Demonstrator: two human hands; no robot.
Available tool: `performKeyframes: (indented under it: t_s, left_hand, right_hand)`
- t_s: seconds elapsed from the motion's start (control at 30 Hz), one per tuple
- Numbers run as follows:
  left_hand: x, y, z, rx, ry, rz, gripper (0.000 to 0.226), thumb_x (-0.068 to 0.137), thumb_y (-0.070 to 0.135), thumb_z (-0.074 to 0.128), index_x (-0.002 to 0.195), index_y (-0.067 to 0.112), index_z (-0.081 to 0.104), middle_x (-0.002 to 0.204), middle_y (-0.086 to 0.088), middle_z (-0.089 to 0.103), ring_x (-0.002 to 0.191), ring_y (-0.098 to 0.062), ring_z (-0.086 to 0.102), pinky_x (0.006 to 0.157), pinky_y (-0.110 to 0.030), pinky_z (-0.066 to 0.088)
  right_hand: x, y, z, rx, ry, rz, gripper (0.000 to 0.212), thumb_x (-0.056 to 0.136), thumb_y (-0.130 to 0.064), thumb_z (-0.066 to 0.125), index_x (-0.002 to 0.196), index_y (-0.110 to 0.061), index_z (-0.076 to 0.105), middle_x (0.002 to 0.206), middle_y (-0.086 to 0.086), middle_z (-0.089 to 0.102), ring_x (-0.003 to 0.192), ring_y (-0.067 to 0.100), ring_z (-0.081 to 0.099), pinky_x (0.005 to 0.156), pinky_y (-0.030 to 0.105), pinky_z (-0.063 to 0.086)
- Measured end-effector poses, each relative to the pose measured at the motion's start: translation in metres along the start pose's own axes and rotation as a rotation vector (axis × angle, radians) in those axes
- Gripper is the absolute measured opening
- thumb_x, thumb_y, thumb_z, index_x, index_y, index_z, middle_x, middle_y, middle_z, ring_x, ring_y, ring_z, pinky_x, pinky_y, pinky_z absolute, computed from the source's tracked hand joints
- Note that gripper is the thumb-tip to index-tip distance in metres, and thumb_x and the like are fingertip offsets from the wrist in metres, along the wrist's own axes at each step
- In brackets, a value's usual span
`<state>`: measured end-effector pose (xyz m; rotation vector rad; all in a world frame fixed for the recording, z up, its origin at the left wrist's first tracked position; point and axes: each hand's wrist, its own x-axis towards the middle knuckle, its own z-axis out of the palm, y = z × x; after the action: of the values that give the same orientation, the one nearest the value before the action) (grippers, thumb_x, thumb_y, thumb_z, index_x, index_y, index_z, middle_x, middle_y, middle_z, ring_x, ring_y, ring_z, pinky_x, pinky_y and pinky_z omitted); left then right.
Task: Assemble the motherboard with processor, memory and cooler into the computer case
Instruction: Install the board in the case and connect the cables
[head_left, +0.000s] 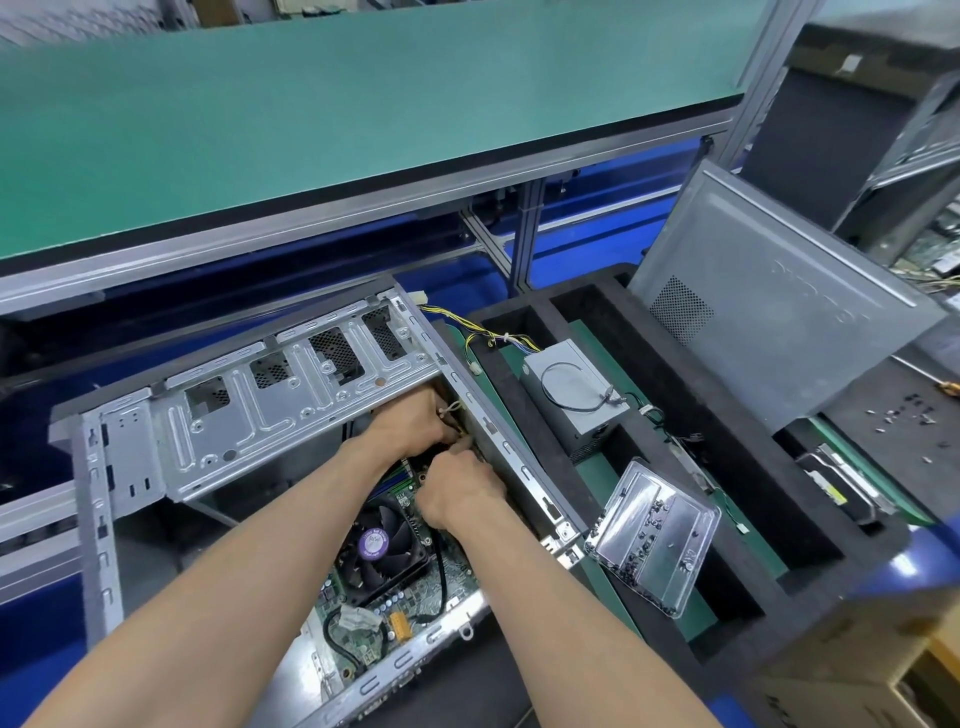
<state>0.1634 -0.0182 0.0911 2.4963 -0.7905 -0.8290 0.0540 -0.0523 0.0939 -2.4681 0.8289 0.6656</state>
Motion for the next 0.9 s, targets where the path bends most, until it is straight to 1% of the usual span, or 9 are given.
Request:
performKeyframes:
  t_s: [0.07,0.23,0.33,0.4,0.53,0.63,0.73,0.8,0.9]
  left_hand:
    - [0.0,0.001,0.001,-0.021,-0.003,0.007,0.02,0.08,0.022,0.077,0.096,0.011,0.076,0.094,-0.008,0.076,0.085,-0.024,0.068,0.073,-0.035,0.052]
    - [0.001,0.001,0.0,-0.001,0.006,0.013,0.023,0.083,0.025,0.076,0.103,0.014,0.073,0.095,-0.004,0.075,0.088,-0.022,0.068,0.076,-0.034,0.052]
    - [0.0,0.001,-0.002,0.0,-0.021,0.012,0.026,0.083,0.022,0.075,0.107,0.012,0.071,0.098,-0.006,0.075,0.092,-0.024,0.068,0.08,-0.037,0.052]
    - [0.0,0.002,-0.003,-0.011,-0.027,0.017,0.025,0.082,0.019,0.075,0.105,0.009,0.072,0.096,-0.007,0.075,0.089,-0.023,0.068,0.077,-0.037,0.052]
    - [0.0,-0.002,0.0,0.005,-0.006,0.041,0.014,0.084,0.019,0.074,0.094,0.01,0.075,0.079,-0.004,0.071,0.06,-0.011,0.054,0.053,-0.024,0.039]
    - [-0.001,-0.01,0.004,0.002,0.031,0.032,0.021,0.089,0.028,0.072,0.102,0.011,0.069,0.09,-0.003,0.07,0.077,-0.014,0.061,0.064,-0.027,0.045]
    - [-0.001,-0.015,0.01,-0.029,0.074,0.071,0.013,0.092,0.025,0.069,0.1,0.015,0.066,0.096,-0.001,0.07,0.093,-0.02,0.065,0.072,-0.031,0.047]
    - [-0.003,-0.016,0.014,-0.035,0.12,0.09,0.005,0.091,0.022,0.068,0.09,0.019,0.065,0.089,-0.001,0.07,0.089,-0.022,0.066,0.068,-0.032,0.046]
    - [-0.005,-0.015,0.017,-0.024,0.157,0.12,0.009,0.091,0.021,0.068,0.091,0.011,0.068,0.091,-0.006,0.072,0.086,-0.024,0.066,0.073,-0.035,0.052]
  right_hand:
    - [0.0,-0.001,0.001,-0.021,-0.073,-0.004,0.078,0.098,-0.022,0.053,0.156,0.009,0.011,0.146,0.02,0.048,0.134,0.039,0.048,0.102,0.047,0.047]
    - [-0.002,0.0,-0.002,-0.005,-0.096,-0.006,0.064,0.097,-0.02,0.054,0.15,0.006,0.031,0.149,0.022,0.044,0.133,0.04,0.048,0.102,0.048,0.047]
    - [-0.002,-0.001,-0.001,0.033,-0.067,-0.002,0.071,0.097,-0.022,0.054,0.154,0.007,0.023,0.149,0.022,0.045,0.13,0.04,0.051,0.101,0.049,0.05]
    - [-0.001,-0.001,-0.002,0.059,-0.055,0.0,0.079,0.096,-0.023,0.055,0.156,0.008,0.013,0.145,0.02,0.05,0.129,0.039,0.053,0.098,0.048,0.05]
    - [-0.001,-0.001,-0.003,0.057,-0.075,-0.001,0.081,0.096,-0.02,0.055,0.156,0.007,0.008,0.144,0.019,0.052,0.131,0.039,0.051,0.098,0.047,0.048]
    - [0.0,-0.001,-0.003,0.05,-0.084,-0.003,0.087,0.095,-0.018,0.054,0.156,0.008,-0.002,0.144,0.02,0.052,0.131,0.04,0.05,0.097,0.049,0.048]
    - [-0.001,-0.002,-0.004,0.039,-0.088,-0.026,0.081,0.096,-0.019,0.054,0.156,0.008,0.008,0.142,0.02,0.053,0.128,0.041,0.052,0.093,0.047,0.048]
    - [-0.001,-0.002,-0.005,0.036,-0.092,-0.033,0.075,0.096,-0.021,0.054,0.155,0.008,0.017,0.14,0.02,0.054,0.127,0.04,0.054,0.093,0.045,0.048]
    - [-0.002,-0.001,-0.006,0.026,-0.111,-0.037,0.063,0.098,-0.021,0.054,0.15,0.007,0.032,0.137,0.021,0.055,0.125,0.04,0.055,0.093,0.044,0.049]
